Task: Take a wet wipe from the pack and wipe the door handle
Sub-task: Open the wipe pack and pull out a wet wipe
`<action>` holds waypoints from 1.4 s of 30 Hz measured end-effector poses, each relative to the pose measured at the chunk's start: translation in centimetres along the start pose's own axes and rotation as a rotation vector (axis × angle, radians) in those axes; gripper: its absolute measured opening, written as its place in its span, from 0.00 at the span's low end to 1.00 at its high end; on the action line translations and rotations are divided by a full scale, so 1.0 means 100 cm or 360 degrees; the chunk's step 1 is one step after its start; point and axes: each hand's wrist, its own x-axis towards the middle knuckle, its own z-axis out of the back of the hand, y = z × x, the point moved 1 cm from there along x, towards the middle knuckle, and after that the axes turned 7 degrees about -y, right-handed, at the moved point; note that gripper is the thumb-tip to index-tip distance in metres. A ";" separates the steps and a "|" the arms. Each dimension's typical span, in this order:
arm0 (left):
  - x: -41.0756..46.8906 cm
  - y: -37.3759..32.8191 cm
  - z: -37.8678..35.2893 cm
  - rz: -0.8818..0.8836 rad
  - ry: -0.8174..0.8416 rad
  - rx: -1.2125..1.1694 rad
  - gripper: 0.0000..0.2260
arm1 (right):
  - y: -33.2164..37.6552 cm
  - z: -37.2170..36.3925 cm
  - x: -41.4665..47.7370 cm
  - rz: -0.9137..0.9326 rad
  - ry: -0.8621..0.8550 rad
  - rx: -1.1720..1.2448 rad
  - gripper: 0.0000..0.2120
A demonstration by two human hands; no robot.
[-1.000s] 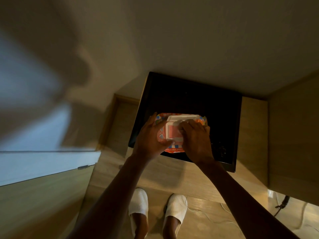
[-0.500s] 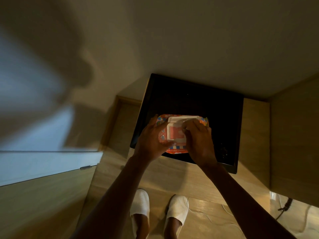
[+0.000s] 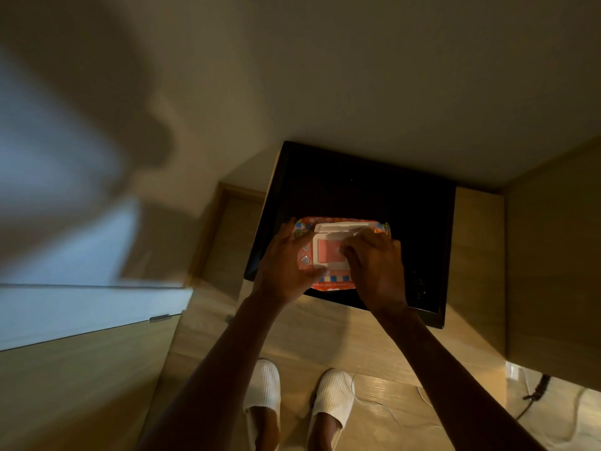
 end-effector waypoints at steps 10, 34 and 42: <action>0.002 -0.005 -0.002 -0.0008 0.0065 0.0033 0.35 | 0.009 0.001 -0.003 0.0050 -0.0129 0.0034 0.11; 0.003 -0.025 0.006 0.0038 0.0188 0.0324 0.34 | -0.024 0.029 -0.005 -0.0884 -0.0051 0.1511 0.08; 0.002 -0.020 0.002 0.0084 0.0223 0.0289 0.35 | -0.027 0.026 -0.012 -0.1026 -0.0025 0.1505 0.13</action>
